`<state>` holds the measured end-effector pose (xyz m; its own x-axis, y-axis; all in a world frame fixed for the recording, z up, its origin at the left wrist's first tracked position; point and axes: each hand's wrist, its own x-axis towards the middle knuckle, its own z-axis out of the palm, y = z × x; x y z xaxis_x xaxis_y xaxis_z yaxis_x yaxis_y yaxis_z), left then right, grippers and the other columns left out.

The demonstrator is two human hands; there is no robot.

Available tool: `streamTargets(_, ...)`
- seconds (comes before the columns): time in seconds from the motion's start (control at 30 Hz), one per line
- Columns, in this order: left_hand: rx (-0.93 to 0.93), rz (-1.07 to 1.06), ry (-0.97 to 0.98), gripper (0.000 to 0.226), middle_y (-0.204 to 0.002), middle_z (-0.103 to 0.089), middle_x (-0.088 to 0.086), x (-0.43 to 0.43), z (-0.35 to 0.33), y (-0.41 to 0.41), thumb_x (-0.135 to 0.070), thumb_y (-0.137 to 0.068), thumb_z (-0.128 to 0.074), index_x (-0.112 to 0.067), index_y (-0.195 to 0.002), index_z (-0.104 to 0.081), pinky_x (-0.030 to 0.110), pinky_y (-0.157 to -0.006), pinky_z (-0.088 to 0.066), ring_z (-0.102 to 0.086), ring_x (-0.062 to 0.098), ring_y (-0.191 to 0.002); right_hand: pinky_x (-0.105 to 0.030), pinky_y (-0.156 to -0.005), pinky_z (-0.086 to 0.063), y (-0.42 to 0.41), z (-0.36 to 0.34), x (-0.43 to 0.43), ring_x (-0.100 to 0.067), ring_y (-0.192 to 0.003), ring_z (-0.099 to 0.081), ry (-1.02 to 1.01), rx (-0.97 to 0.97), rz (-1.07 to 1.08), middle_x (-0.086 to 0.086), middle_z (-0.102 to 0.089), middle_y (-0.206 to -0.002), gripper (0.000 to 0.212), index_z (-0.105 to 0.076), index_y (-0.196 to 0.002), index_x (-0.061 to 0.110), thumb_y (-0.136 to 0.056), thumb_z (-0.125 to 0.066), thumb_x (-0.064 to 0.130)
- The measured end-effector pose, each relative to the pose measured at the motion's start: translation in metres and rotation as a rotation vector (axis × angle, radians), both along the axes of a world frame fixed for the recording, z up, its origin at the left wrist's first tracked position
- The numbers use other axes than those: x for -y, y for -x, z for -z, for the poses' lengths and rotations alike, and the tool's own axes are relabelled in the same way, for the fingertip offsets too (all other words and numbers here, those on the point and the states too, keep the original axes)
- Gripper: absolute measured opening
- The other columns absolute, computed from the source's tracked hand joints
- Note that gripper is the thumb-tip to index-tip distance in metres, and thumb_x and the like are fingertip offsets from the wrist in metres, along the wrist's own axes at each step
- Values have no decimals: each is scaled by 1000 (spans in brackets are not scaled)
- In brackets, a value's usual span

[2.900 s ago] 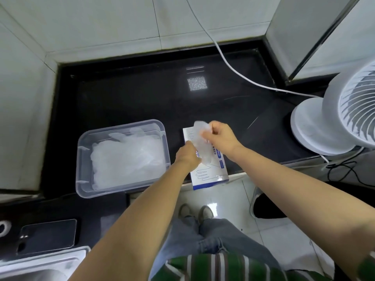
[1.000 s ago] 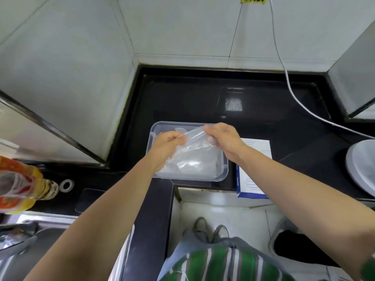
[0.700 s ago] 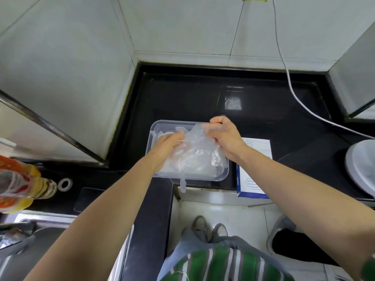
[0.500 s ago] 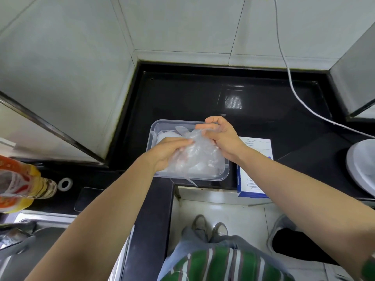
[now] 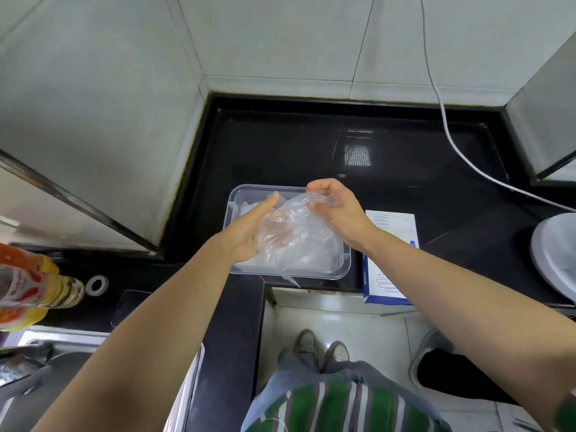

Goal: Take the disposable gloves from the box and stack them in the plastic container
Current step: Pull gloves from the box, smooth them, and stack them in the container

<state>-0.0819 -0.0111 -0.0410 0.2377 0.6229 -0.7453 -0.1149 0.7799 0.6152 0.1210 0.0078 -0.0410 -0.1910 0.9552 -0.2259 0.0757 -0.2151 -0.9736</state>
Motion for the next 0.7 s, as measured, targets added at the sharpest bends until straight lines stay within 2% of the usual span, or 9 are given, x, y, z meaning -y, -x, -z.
streamTargets(0.07, 16, 26, -5, 60, -117, -71, 8, -2, -3, 0, -65, -80, -63, -22, -123, -66, 42, -99, -51, -65, 26, -112, -38, -94, -55, 2, -3, -2, -23, -111, -63, -40, 22, -15, -6, -64, -121, 31, -62, -119, 11, -91, -63, -2)
streamTargets(0.13, -20, 14, -19, 49, -116, -71, 8, -3, -7, -3, -55, -84, -66, -22, -120, -67, 42, -97, -52, -66, 26, -109, -32, -94, -54, 5, -5, -3, -20, -113, -62, -65, 27, -25, -5, -64, -121, 32, -62, -119, 10, -91, -60, -5)
streamTargets(0.27, -373, 39, -231, 31, -112, -69, 8, -4, 3, -4, -34, -89, -69, -18, -115, -65, 34, -81, -58, -67, 23, -102, -26, -90, -52, 10, 2, -3, -15, -108, -62, -73, 174, 23, 1, -66, -112, 31, -65, -108, 16, -90, -59, -7)
streamTargets(0.33, -484, 4, -368, 20, -106, -67, 5, -1, 4, -6, -30, -92, -64, -18, -108, -61, 23, -67, -51, -62, 18, -94, -16, -83, -51, 10, 6, -2, -10, -100, -60, -65, 249, 60, 8, -64, -102, 29, -64, -106, 15, -89, -60, -8)
streamTargets(0.4, -555, 24, -448, 9, -101, -62, 3, 1, 4, -10, -24, -93, -62, -21, -99, -56, 22, -65, -49, -57, 16, -87, -6, -73, -47, 10, 6, -1, -6, -93, -58, -57, 295, 62, 9, -61, -100, 27, -62, -107, 15, -90, -61, -5)
streamTargets(0.5, -687, 127, -518, 17, -103, -57, 6, 0, 15, -11, -17, -94, -58, -21, -107, -49, 24, -61, -51, -58, 19, -85, -10, -81, -45, 8, 8, 0, -5, -97, -56, -113, 385, 51, 4, -59, -109, 28, -61, -109, 18, -90, -61, -3)
streamTargets(0.6, -810, 237, -493, 24, -108, -56, 10, 1, 28, -10, -20, -97, -54, -22, -119, -44, 26, -63, -54, -57, 19, -84, -17, -92, -38, 7, 5, -1, -11, -110, -48, -312, 588, 152, 3, -54, -116, 31, -63, -112, 19, -87, -63, 1)
streamTargets(0.63, -847, 266, -484, 25, -108, -55, 11, 1, 33, -10, -22, -98, -53, -21, -121, -43, 29, -65, -55, -57, 21, -86, -17, -91, -38, 9, 3, 0, -10, -107, -48, -393, 594, 168, 3, -54, -114, 29, -64, -110, 19, -87, -62, 2)
streamTargets(0.7, -915, 317, -494, 20, -101, -54, 10, 2, 38, -13, -25, -99, -52, -21, -115, -41, 28, -58, -51, -56, 21, -82, -14, -80, -43, 15, -2, 3, -5, -87, -52, -451, 494, 99, 2, -59, -102, 20, -65, -100, 15, -88, -59, 0)
